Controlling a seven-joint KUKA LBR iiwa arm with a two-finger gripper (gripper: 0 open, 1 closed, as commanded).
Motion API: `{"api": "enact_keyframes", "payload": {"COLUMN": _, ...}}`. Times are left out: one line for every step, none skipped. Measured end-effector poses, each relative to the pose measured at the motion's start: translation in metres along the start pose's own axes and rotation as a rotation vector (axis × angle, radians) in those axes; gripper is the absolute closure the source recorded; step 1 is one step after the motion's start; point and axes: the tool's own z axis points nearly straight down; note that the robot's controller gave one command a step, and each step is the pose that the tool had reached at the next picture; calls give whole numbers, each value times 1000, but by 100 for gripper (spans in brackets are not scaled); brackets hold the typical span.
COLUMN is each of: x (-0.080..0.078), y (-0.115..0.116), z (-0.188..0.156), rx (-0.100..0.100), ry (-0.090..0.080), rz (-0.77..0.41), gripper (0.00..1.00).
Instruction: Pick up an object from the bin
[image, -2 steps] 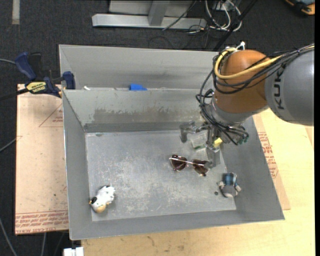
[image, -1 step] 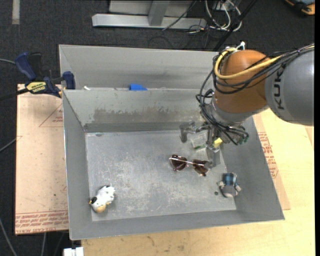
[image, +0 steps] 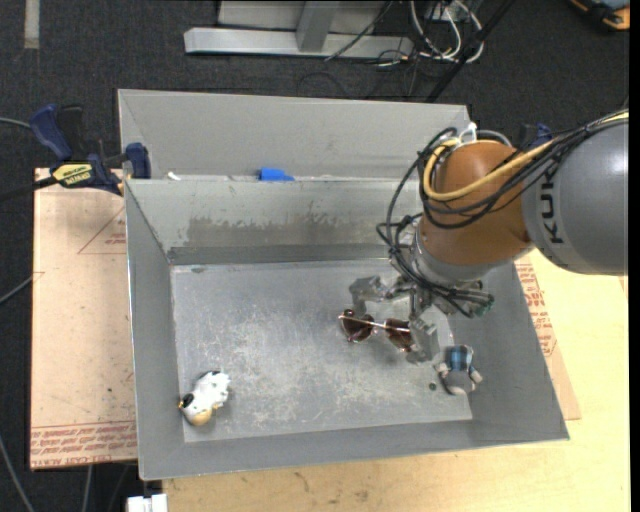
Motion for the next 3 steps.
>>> {"api": "enact_keyframes", "payload": {"x": -10, "y": -38, "z": 50, "rx": -8, "ry": 6, "rz": -207, "gripper": 100}}
{"api": "enact_keyframes", "payload": {"x": -10, "y": -38, "z": 50, "rx": -8, "ry": 6, "rz": -207, "gripper": 100}}
{"api": "enact_keyframes", "payload": {"x": -24, "y": -38, "z": -2, "rx": -12, "ry": 10, "rz": -208, "gripper": 100}}
